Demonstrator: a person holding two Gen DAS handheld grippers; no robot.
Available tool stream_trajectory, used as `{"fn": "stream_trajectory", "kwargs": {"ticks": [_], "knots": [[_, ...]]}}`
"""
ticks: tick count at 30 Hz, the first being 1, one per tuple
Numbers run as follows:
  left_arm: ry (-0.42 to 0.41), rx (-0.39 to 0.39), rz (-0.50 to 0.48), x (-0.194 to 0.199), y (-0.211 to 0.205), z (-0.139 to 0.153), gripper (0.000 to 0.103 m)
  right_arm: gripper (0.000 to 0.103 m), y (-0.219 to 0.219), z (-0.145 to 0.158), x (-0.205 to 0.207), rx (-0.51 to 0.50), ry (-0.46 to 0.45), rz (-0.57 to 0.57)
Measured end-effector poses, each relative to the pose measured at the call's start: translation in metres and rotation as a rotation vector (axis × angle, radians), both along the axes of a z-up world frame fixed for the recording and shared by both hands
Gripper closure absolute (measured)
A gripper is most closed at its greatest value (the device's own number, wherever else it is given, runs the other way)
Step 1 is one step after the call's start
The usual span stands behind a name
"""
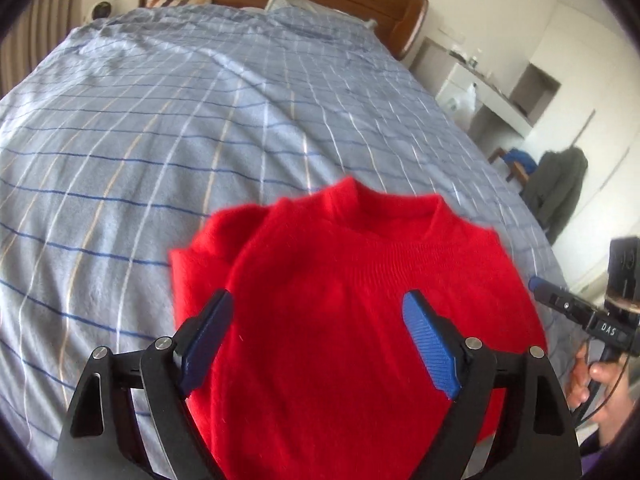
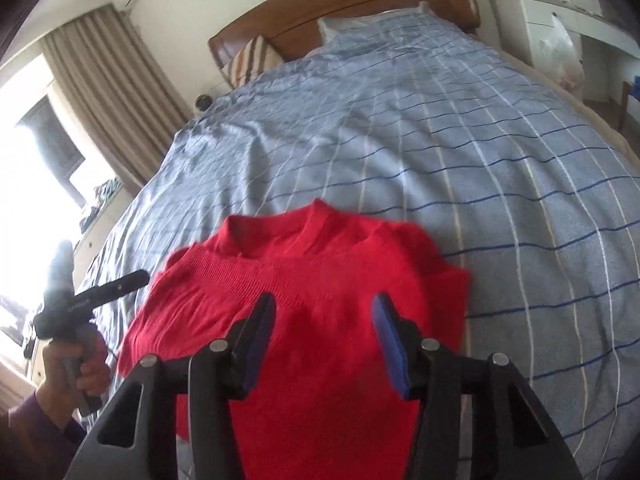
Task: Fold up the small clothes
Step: 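Release the hem with both grippers and withdraw from the folded sweater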
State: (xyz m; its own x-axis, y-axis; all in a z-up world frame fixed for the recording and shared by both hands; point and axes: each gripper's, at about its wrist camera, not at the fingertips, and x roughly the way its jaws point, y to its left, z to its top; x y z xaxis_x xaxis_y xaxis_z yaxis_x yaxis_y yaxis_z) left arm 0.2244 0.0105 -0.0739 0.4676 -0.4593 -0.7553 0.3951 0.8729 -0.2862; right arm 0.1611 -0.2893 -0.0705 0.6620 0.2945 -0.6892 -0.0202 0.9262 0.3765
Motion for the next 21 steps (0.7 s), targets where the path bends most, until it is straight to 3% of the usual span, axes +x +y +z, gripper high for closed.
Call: {"fn": "stream_trajectory", "kwargs": {"ticks": [4,6,12,21], "knots": [[-0.023,0.201,-0.017,-0.025,-0.004,-0.025,0.013,0.045,0.03,-0.044,-0.019,-0.15,0.134,0.072],[-0.036,0.2,0.019,-0.033,0.011,-0.016,0.013,0.046,0.027,-0.049,-0.035,-0.229,0.134,0.036],[-0.096,0.182,0.058,-0.071,0.026,0.017,0.011,0.04,0.06,-0.005,-0.083,-0.564,0.048,-0.076],[-0.133,0.193,0.073,-0.123,0.015,0.027,0.008,0.037,0.088,0.032,-0.113,-0.66,0.003,-0.158]]}}
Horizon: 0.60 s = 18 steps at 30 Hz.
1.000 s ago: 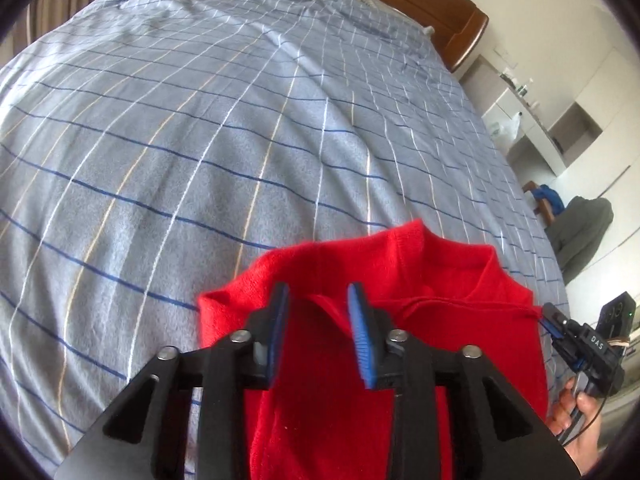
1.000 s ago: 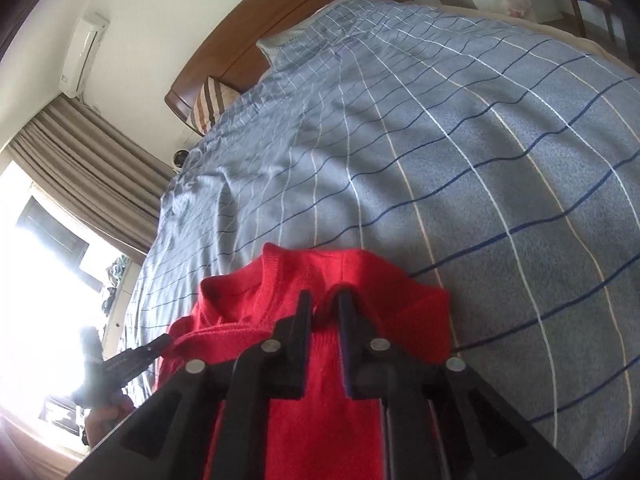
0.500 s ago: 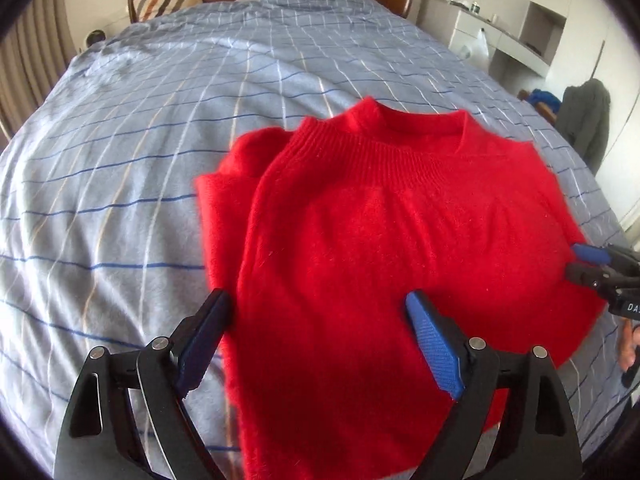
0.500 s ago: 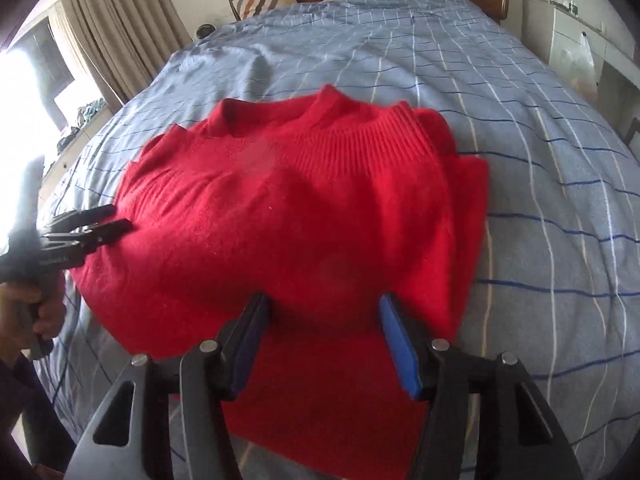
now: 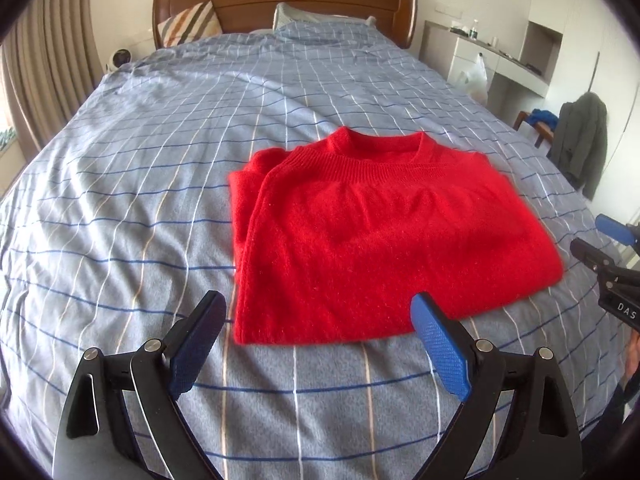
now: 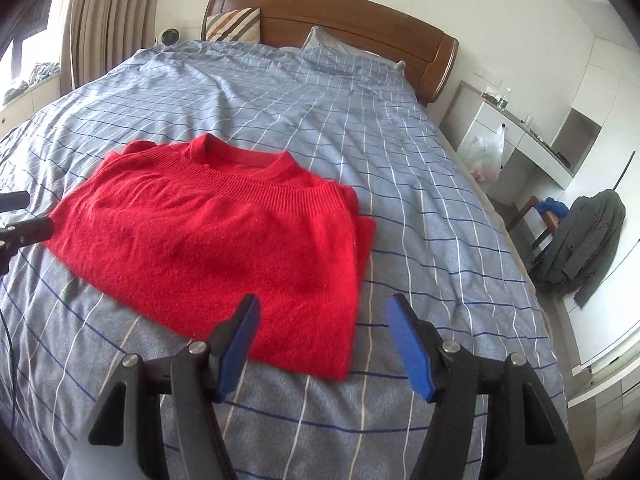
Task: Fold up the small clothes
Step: 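Release the hem with both grippers and withdraw from the folded sweater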
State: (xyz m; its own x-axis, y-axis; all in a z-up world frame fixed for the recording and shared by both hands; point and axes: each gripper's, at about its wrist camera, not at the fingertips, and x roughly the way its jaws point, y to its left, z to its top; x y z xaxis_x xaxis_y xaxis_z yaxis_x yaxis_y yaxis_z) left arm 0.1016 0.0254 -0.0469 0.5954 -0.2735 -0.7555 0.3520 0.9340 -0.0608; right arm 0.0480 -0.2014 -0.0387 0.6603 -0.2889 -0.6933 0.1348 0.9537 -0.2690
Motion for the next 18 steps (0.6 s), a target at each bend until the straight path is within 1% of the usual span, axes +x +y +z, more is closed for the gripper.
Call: {"fn": "stream_trajectory", "kwargs": {"ticks": [4,9,18], "knots": [[0.007,-0.004,0.016,-0.007,-0.002,0.001,0.008,0.036,0.011,0.008,-0.01,-0.042,-0.005,-0.005],[-0.019,0.004,0.015,-0.018,-0.006,0.007,0.008,0.035,0.021,0.017,-0.019,-0.097,-0.023,-0.01],[-0.04,0.028,0.016,-0.033,-0.013,0.014,0.008,0.033,0.032,0.031,-0.026,-0.141,-0.05,-0.012]]}}
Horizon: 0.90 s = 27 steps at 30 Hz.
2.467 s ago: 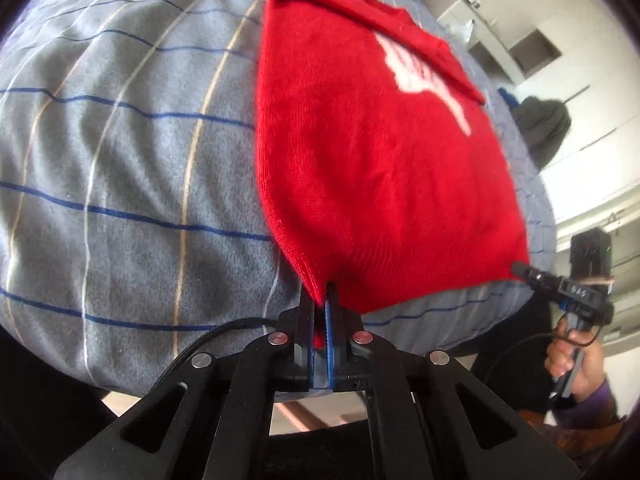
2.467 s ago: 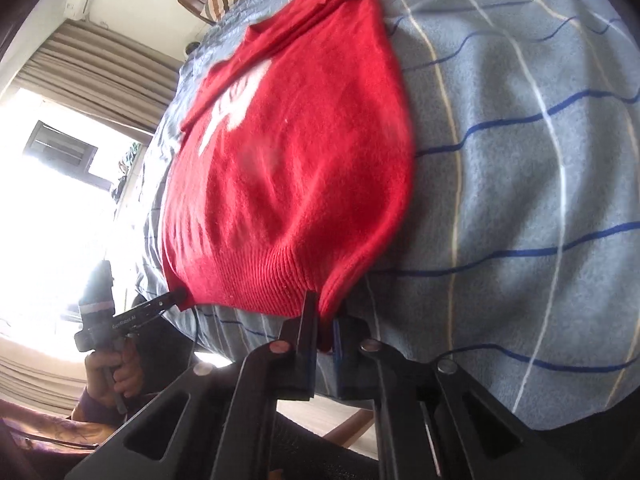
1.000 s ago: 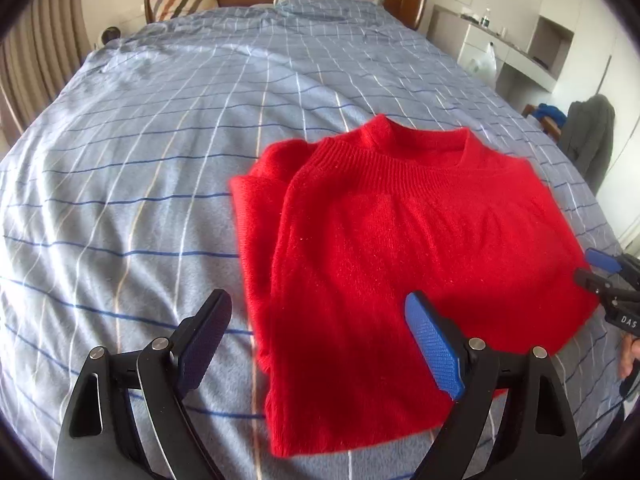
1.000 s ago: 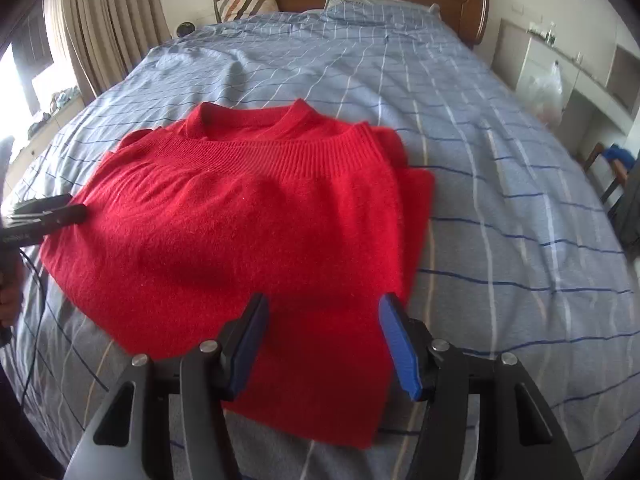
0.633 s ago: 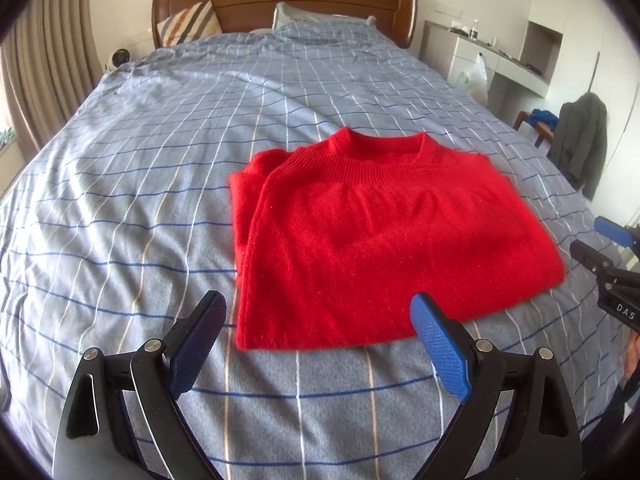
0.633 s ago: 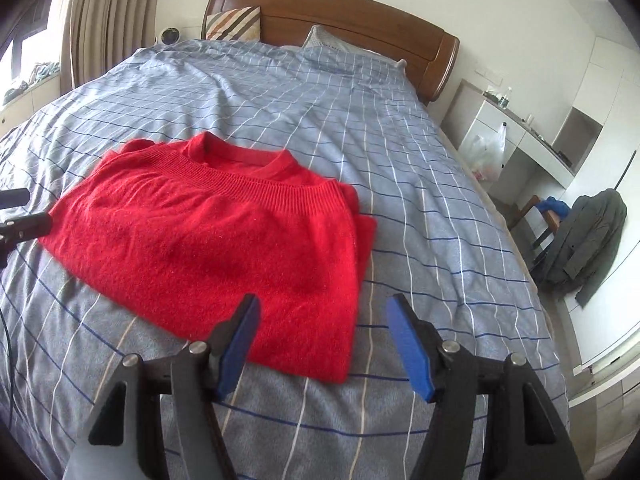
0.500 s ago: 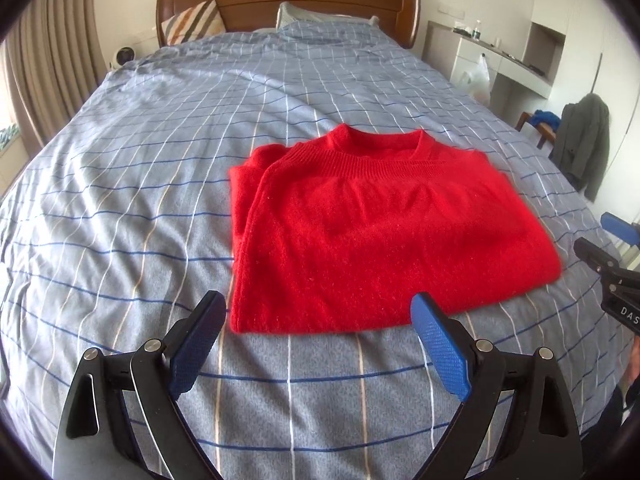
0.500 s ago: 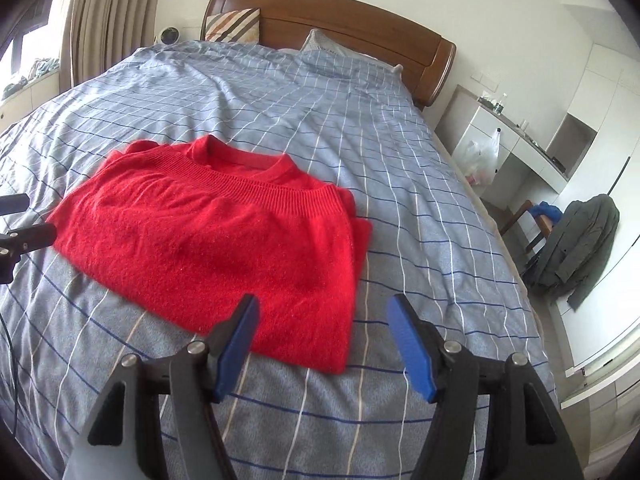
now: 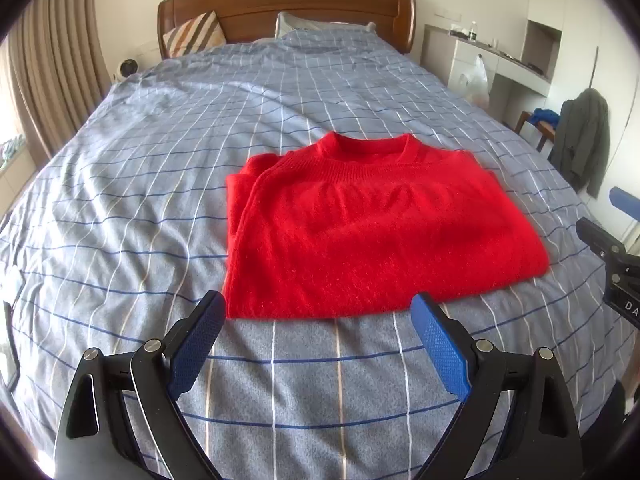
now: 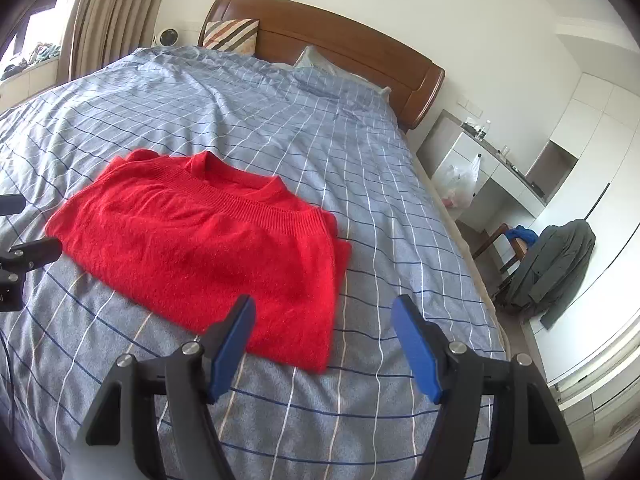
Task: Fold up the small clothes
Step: 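Release the hem with both grippers and withdraw from the folded sweater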
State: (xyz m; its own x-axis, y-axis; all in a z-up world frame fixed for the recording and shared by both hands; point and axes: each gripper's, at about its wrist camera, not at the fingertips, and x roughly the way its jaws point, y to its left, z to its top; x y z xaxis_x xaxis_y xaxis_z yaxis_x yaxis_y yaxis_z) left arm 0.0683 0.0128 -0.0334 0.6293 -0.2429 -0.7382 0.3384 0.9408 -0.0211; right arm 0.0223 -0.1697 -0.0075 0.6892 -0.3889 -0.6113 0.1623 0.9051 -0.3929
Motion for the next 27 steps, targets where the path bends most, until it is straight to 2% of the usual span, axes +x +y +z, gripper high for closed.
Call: {"fn": "stream_trajectory", "kwargs": {"ticks": [5,24,27], "knots": [[-0.009,0.019,0.013,-0.005,-0.002,0.0,0.008,0.032,0.002,0.002,-0.002,-0.009,-0.004,0.002],[-0.034,0.078,0.046,-0.01,0.0,-0.002,0.007,0.032,0.0,-0.012,0.0,0.076,0.028,0.02],[-0.025,0.085,0.049,-0.009,0.002,-0.008,0.007,0.032,-0.009,-0.015,0.004,0.125,0.027,0.031]]}}
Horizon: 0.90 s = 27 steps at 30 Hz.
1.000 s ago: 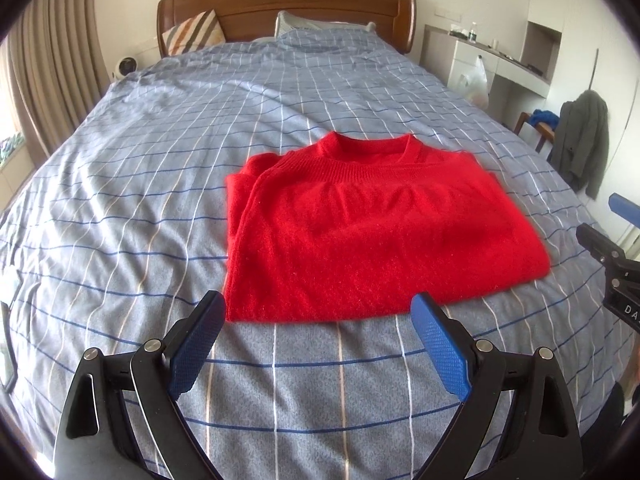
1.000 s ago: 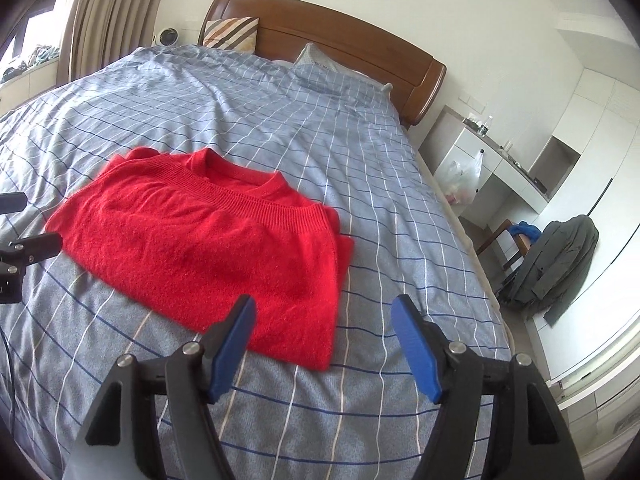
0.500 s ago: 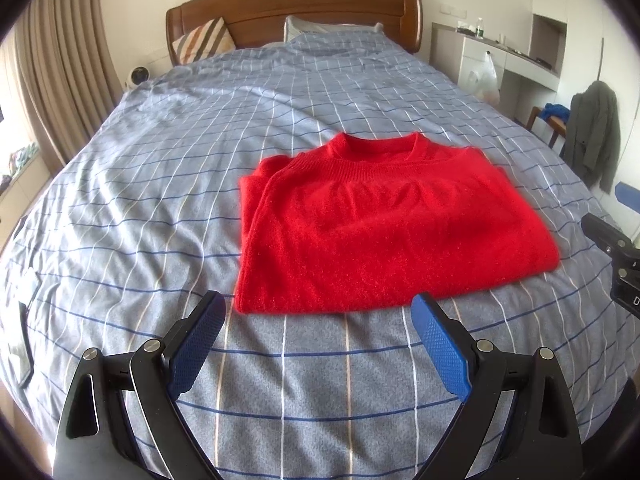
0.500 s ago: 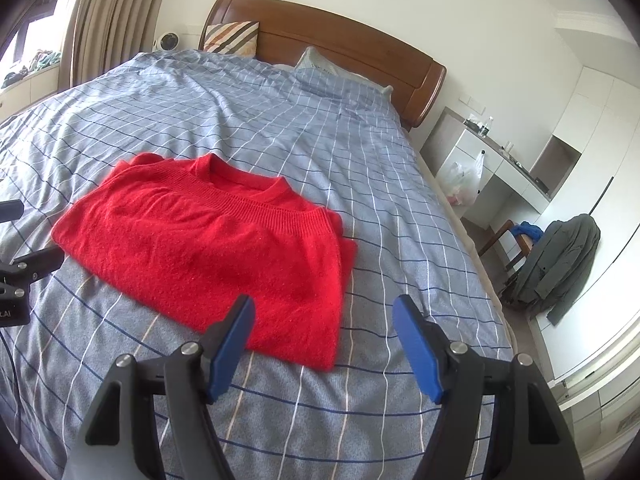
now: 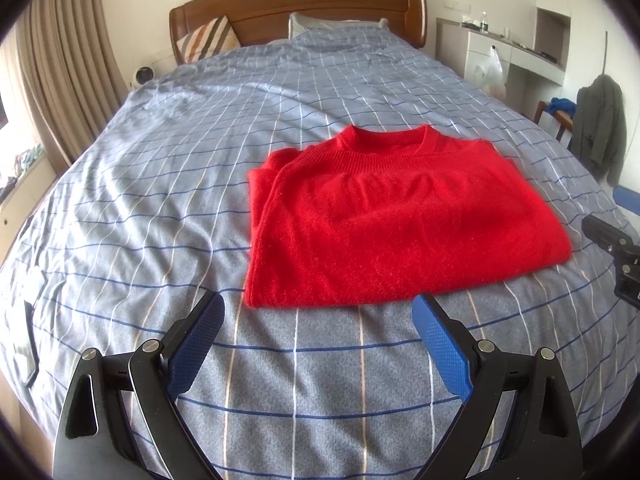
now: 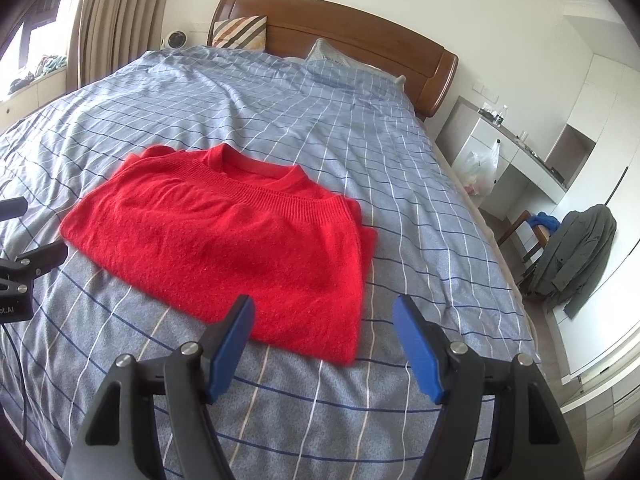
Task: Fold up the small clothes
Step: 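Release the hem with both grippers and withdraw from the folded sweater, then grasp the folded sweater edge with the right gripper and fold it over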
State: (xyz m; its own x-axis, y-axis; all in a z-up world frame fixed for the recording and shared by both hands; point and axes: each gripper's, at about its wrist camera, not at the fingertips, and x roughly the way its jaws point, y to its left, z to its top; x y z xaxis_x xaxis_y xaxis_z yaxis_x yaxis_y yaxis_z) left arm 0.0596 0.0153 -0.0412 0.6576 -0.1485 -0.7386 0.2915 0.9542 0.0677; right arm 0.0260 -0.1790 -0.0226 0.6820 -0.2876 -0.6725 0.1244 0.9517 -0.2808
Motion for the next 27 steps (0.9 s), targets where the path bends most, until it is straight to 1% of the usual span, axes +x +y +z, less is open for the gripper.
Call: {"fn": "stream_trajectory", "kwargs": {"ticks": [3,5,7,10,13,14,16,17,19,20,21,22,23,24,25,27], "knots": [[0.012,0.011,-0.004,-0.004,0.005,-0.012,0.007,0.032,-0.035,-0.007,0.005,0.117,0.0,-0.036],[0.022,0.016,-0.004,-0.008,0.01,-0.022,0.007,0.032,-0.07,-0.013,0.009,0.241,-0.01,-0.074],[0.036,0.009,-0.002,-0.013,0.014,-0.032,0.007,0.032,-0.104,-0.021,0.019,0.404,-0.009,-0.081],[0.058,0.003,0.004,-0.018,0.018,-0.043,0.007,0.032,-0.145,-0.036,0.046,0.643,-0.006,-0.063],[0.06,0.005,0.011,-0.023,0.019,-0.045,0.007,0.036,-0.168,-0.058,0.082,0.78,0.029,-0.073],[0.06,0.005,0.011,-0.024,0.02,-0.045,0.007,0.04,-0.172,-0.067,0.094,0.815,0.047,-0.078],[0.06,0.005,0.011,-0.026,0.022,-0.044,0.007,0.044,-0.176,-0.086,0.114,0.878,0.082,-0.105],[0.06,0.007,0.012,-0.026,0.023,-0.045,0.007,0.048,-0.177,-0.095,0.121,0.91,0.093,-0.112],[0.065,0.013,0.011,-0.026,0.025,-0.048,0.007,0.062,-0.173,-0.114,0.136,0.97,0.145,-0.101],[0.068,0.017,0.011,-0.026,0.026,-0.05,0.007,0.08,-0.17,-0.122,0.14,0.962,0.173,-0.109],[0.07,0.02,0.014,-0.026,0.028,-0.052,0.007,0.086,-0.168,-0.125,0.143,0.933,0.188,-0.124],[0.072,0.02,0.018,-0.026,0.029,-0.055,0.007,0.087,-0.168,-0.126,0.144,0.929,0.191,-0.134],[0.074,0.014,0.022,-0.025,0.031,-0.057,0.007,0.092,-0.17,-0.124,0.144,0.938,0.19,-0.148],[0.075,0.001,0.025,-0.025,0.034,-0.059,0.007,0.093,-0.171,-0.119,0.144,0.939,0.188,-0.165],[0.074,-0.01,0.032,-0.025,0.037,-0.061,0.007,0.093,-0.167,-0.109,0.145,0.931,0.18,-0.169],[0.074,-0.038,0.045,-0.026,0.044,-0.066,0.007,0.094,-0.152,-0.08,0.151,0.919,0.154,-0.13]]}}
